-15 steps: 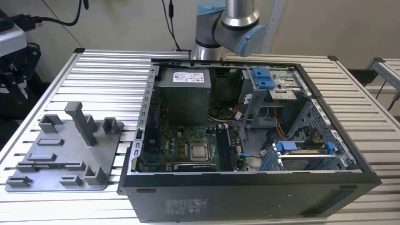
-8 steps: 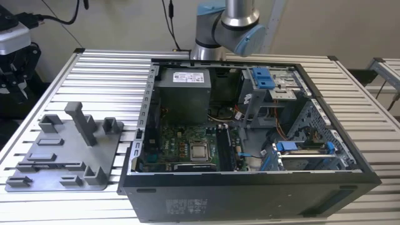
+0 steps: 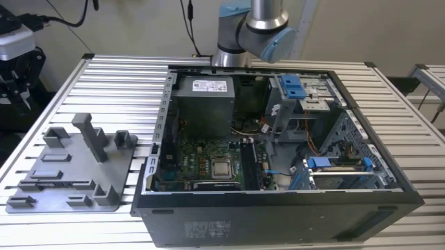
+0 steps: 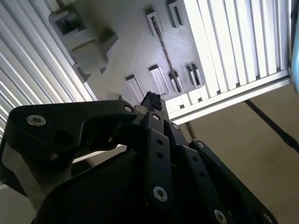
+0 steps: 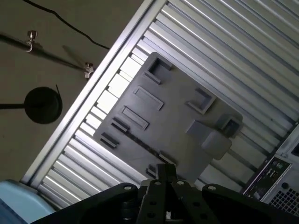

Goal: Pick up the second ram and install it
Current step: 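Pick up the second ram and move it above second insertion slot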

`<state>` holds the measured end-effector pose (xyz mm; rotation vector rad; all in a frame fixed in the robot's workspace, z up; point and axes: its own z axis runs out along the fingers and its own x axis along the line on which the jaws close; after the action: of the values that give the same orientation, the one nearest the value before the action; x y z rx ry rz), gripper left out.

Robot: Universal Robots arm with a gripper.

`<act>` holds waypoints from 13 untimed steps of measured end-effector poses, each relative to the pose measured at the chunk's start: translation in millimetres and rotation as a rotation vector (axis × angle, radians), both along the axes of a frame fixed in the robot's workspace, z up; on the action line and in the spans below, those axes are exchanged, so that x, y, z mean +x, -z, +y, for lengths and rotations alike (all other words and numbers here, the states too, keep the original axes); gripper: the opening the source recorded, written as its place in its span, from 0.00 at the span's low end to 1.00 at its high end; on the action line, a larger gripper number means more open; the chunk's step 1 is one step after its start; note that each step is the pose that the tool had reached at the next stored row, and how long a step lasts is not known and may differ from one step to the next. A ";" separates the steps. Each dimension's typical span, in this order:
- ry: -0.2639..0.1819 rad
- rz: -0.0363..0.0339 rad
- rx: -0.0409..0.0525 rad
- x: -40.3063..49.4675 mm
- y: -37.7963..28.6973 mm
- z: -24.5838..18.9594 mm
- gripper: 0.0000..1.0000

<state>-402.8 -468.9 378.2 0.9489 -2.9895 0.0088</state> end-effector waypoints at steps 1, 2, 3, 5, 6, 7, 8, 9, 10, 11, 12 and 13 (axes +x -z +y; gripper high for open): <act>-0.008 -0.0002 0.0000 0.0 0.0 0.0 0.11; -0.016 -0.0003 0.0000 0.0 0.0 0.0 0.11; -0.026 -0.0004 0.0000 0.0 0.0 0.0 0.11; -0.048 -0.0005 -0.0003 0.0 0.0 0.0 0.11; -0.059 -0.0004 -0.0004 0.0 0.0 0.0 0.11; -0.070 -0.0003 -0.0007 0.0 0.0 0.0 0.11; -0.080 -0.0004 -0.0011 0.0 0.2 0.0 0.11; -0.088 -0.0005 -0.0016 0.0 0.3 0.0 0.11; -0.097 -0.0004 -0.0021 0.0 0.3 0.0 0.11; -0.105 -0.0004 -0.0026 0.0 0.4 0.0 0.11; -0.115 -0.0004 -0.0030 0.0 0.5 0.0 0.11; -0.124 -0.0005 -0.0036 0.0 0.6 0.0 0.11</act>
<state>-402.8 -468.9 377.6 1.1322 -2.9247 0.0149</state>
